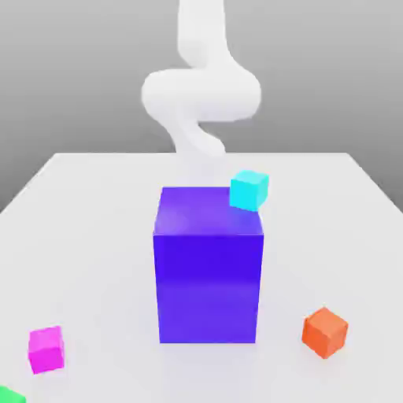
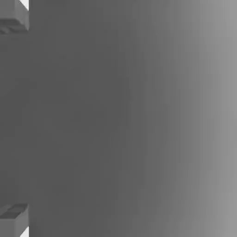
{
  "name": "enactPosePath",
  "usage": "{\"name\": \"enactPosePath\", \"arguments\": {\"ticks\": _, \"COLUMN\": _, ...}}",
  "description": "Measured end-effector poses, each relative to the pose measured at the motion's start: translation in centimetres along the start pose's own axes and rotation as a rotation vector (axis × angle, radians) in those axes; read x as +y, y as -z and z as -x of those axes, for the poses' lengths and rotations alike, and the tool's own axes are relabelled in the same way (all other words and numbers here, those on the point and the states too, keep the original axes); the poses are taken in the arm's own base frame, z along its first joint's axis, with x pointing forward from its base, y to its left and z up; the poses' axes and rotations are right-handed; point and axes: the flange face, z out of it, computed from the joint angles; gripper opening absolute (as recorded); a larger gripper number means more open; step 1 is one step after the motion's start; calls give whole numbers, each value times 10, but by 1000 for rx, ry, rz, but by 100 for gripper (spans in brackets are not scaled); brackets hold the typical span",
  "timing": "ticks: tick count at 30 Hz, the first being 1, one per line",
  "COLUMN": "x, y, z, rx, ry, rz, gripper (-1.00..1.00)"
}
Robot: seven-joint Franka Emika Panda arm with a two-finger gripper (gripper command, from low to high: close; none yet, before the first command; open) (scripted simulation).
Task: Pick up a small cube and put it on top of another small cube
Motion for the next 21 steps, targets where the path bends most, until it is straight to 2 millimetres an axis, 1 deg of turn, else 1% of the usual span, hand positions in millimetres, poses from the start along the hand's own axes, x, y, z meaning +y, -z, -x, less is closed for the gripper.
{"name": "enactPosePath", "arguments": {"ticks": 3, "x": 19, "y": -61, "z": -15, "rx": -15, "ry": -119, "rz": 100, "gripper": 0}}
{"name": "enactPosePath", "arguments": {"ticks": 5, "x": 35, "y": -99, "z": -23, "rx": -23, "ry": -198, "rz": 162, "gripper": 0}}
{"name": "enactPosePath", "arguments": {"ticks": 7, "x": 56, "y": -136, "z": -30, "rx": -31, "ry": -276, "rz": 222, "gripper": 0}}
{"name": "enactPosePath", "arguments": {"ticks": 10, "x": 92, "y": -188, "z": -37, "rx": -43, "ry": -396, "rz": 311, "gripper": 0}}
{"name": "enactPosePath", "arguments": {"ticks": 13, "x": 135, "y": -236, "z": -40, "rx": -54, "ry": -518, "rz": 397, "gripper": 0}}
{"name": "enactPosePath", "arguments": {"ticks": 16, "x": 182, "y": -279, "z": -38, "rx": -66, "ry": -642, "rz": 480, "gripper": 0}}
{"name": "enactPosePath", "arguments": {"ticks": 19, "x": 240, "y": -315, "z": -35, "rx": -71, "ry": -784, "rz": 566, "gripper": 0}}
{"name": "enactPosePath", "arguments": {"ticks": 21, "x": 274, "y": -338, "z": -26, "rx": -79, "ry": -869, "rz": 618, "gripper": 0}}
